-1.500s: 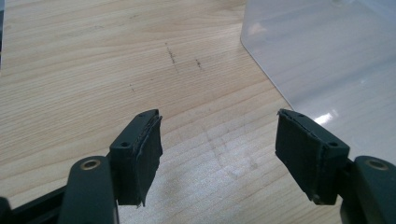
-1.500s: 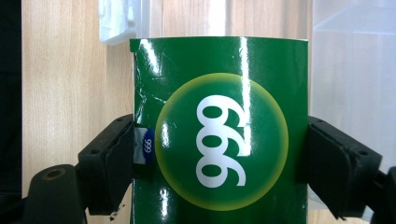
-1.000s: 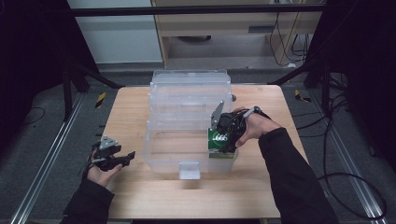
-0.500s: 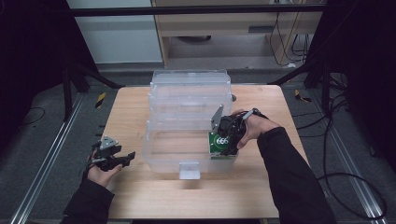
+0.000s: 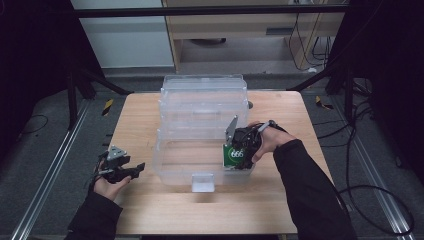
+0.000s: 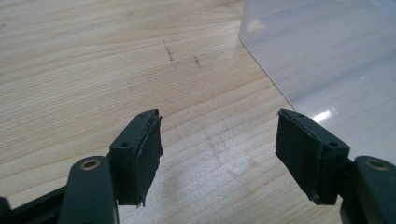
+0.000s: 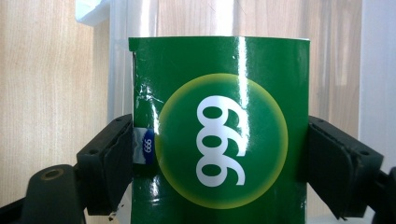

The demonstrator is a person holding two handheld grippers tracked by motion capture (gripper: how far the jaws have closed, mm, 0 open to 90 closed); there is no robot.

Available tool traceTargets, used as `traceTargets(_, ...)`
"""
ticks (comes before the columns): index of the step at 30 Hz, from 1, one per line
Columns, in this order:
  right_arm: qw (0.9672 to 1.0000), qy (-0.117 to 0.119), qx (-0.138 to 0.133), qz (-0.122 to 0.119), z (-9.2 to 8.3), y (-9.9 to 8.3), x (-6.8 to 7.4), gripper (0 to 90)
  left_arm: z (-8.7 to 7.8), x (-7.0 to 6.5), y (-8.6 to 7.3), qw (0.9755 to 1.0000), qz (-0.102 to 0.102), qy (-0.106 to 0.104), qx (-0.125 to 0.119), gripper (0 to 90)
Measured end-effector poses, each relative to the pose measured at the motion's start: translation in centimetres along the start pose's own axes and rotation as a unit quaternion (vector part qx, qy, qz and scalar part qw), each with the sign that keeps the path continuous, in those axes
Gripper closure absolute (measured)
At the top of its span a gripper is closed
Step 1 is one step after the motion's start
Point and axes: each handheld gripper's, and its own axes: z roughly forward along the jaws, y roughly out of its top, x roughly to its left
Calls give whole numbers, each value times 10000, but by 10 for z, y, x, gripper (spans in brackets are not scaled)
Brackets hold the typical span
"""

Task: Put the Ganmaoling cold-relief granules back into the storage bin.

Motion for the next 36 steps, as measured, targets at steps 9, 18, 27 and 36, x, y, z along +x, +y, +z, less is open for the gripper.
traceTargets(9, 10000, -52, 34, -1, 1, 1, 1, 171, 0, 0, 0, 10000, 15, -6, 16, 305)
traceTargets(18, 9999, -80, 111, 15, 2, 1, 3, 166, 0, 0, 0, 10000, 21, -12, 19, 305)
traceTargets(27, 9995, -284, 59, 115, -2, 1, 2, 172, 0, 0, 0, 10000, 13, -16, 10, 305)
traceTargets(36, 9978, -522, -210, 336, -24, -3, 5, 181, 0, -1, 0, 10000, 22, 8, -25, 299)
